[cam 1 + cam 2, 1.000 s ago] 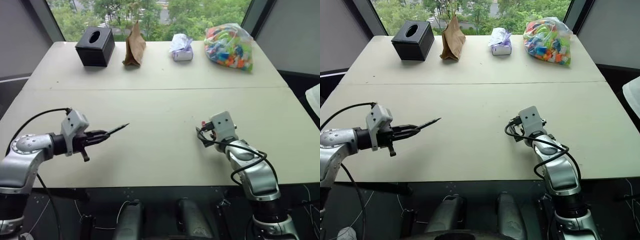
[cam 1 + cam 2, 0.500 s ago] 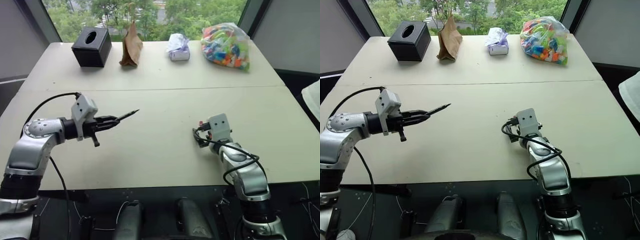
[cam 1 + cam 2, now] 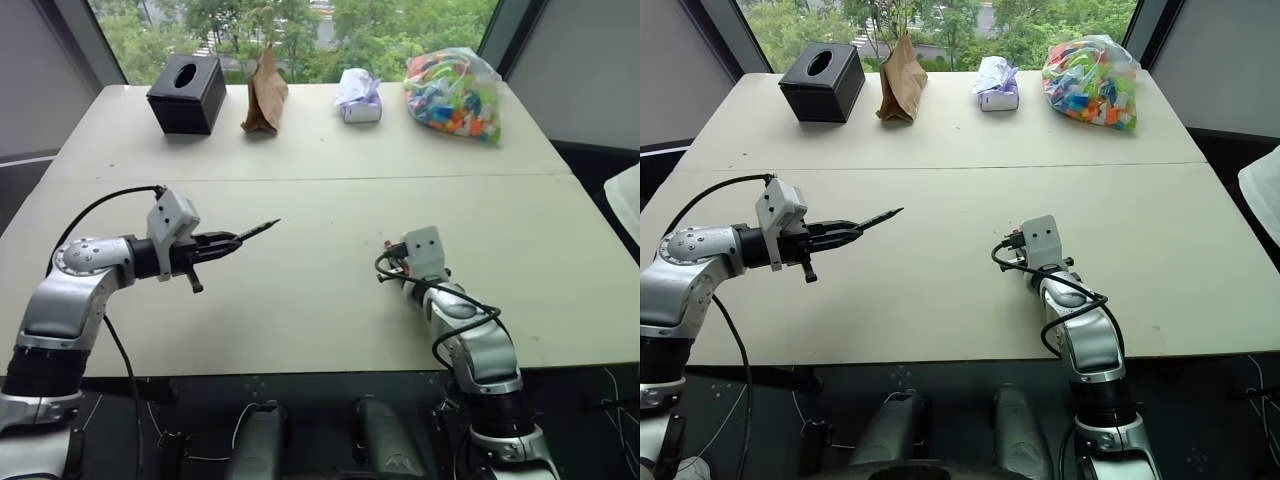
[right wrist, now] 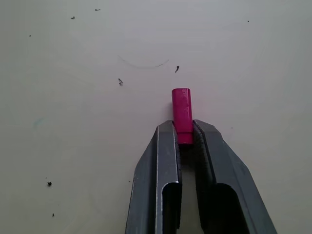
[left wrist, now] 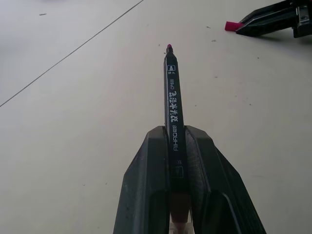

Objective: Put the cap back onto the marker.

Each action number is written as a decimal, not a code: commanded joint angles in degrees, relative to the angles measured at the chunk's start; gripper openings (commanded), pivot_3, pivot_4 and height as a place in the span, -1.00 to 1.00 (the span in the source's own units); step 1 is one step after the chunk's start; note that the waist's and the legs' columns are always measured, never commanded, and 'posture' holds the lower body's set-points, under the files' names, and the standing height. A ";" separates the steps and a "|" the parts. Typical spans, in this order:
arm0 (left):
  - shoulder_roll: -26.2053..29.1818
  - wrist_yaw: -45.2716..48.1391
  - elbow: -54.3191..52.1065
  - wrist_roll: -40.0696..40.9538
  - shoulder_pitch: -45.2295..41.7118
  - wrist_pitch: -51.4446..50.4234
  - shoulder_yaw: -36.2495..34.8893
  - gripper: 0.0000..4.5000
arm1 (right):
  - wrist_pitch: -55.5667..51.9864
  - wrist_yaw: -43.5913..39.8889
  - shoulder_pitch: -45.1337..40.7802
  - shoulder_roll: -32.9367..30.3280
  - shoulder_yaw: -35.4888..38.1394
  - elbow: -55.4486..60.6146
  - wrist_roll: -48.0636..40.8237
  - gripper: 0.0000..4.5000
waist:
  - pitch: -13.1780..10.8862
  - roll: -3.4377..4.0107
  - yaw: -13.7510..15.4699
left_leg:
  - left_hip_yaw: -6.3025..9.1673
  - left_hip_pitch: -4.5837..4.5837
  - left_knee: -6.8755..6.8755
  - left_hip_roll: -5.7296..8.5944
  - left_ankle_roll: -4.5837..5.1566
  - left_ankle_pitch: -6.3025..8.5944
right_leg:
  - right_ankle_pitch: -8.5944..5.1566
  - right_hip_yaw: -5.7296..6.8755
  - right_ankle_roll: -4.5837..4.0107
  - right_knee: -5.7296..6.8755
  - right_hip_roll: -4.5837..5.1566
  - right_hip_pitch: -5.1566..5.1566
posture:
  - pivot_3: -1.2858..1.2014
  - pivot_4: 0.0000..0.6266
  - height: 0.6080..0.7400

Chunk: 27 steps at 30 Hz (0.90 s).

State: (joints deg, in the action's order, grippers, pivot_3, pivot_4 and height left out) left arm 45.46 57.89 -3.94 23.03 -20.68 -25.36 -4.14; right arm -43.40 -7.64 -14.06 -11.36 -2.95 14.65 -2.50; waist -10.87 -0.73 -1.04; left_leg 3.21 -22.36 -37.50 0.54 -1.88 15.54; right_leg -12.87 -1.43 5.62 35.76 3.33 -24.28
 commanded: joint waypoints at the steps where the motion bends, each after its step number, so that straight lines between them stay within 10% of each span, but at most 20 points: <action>1: 0.09 -0.56 -2.19 0.29 -0.53 0.89 -1.44 -1.00 | -0.16 -0.07 0.03 -0.29 0.56 -1.60 0.27 -0.99 | 0.00 0.00 -0.03 | 0.00 0.00 0.00 0.00 0.00 0.00 | 0.00 0.00 0.00 0.01 0.00 0.00 | 0.03 -0.52 1.00; 17: -3.30 10.50 6.33 -3.56 -11.63 10.15 8.75 -1.00 | 17.20 -37.42 -13.51 -28.12 -4.22 3.51 -5.08 -0.99 | -0.06 0.06 -0.18 | -0.01 -0.02 -0.02 0.04 0.00 0.00 | -0.03 0.00 -0.04 0.11 -0.07 -0.06 | 0.03 -0.52 1.00; 27: -6.57 12.54 10.63 -5.35 -16.33 13.03 10.07 -1.00 | 17.54 -47.21 -21.06 -28.73 -7.85 1.27 -7.65 -0.99 | -0.09 0.01 0.21 | 0.03 -0.07 -0.11 0.04 0.00 0.00 | -0.04 0.01 -0.07 0.24 -0.06 -0.10 | 0.03 -0.52 1.00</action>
State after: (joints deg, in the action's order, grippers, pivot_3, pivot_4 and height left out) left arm 38.96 70.27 7.09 17.79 -35.79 -13.25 6.14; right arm -27.01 -54.05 -33.57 -40.00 -11.29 15.10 -9.73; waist -10.97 -0.72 -0.83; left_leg 3.26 -22.45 -37.66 0.58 -1.88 15.54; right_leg -12.91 -1.42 5.56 36.01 3.27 -24.38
